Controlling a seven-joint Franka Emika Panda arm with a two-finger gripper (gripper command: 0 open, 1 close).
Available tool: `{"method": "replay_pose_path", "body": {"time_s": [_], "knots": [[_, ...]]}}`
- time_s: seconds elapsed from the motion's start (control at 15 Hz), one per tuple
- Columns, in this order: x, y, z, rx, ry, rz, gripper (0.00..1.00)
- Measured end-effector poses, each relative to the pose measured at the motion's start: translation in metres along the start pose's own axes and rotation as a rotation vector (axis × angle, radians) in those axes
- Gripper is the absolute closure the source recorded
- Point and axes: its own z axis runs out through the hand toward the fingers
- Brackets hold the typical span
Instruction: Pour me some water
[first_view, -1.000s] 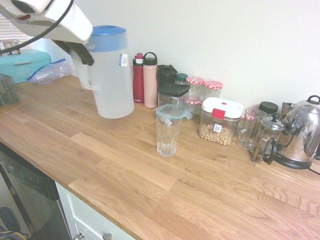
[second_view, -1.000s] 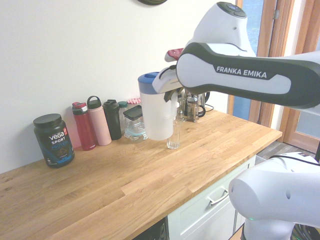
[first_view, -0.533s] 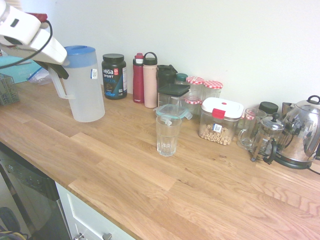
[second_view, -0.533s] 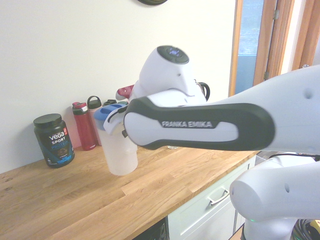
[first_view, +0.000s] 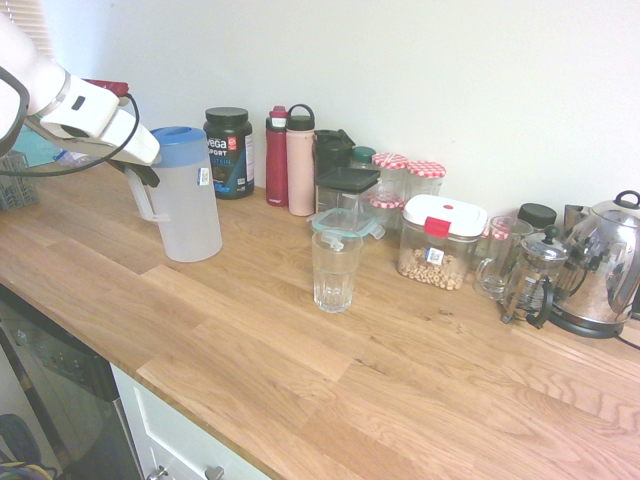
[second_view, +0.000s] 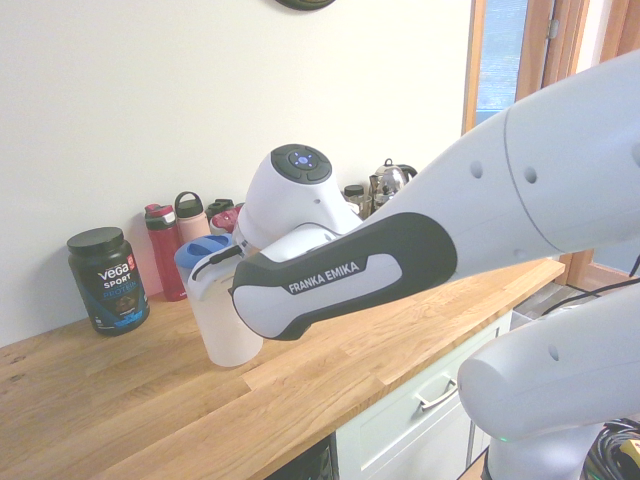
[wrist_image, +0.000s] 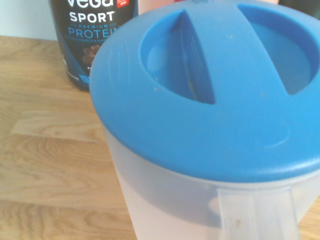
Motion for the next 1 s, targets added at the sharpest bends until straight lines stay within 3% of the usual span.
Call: {"method": "replay_pose_path", "body": {"time_s": [0.13,0.2,1.0], "knots": [[-0.0019,-0.0015,0.0082,0.011,-0.006,0.005,1.0],[-0.0011,-0.0022,0.01,0.015,-0.006,0.008,0.0],[0.0021,-0.0023,0.0066,0.012,-0.03,0.023,0.0]]}}
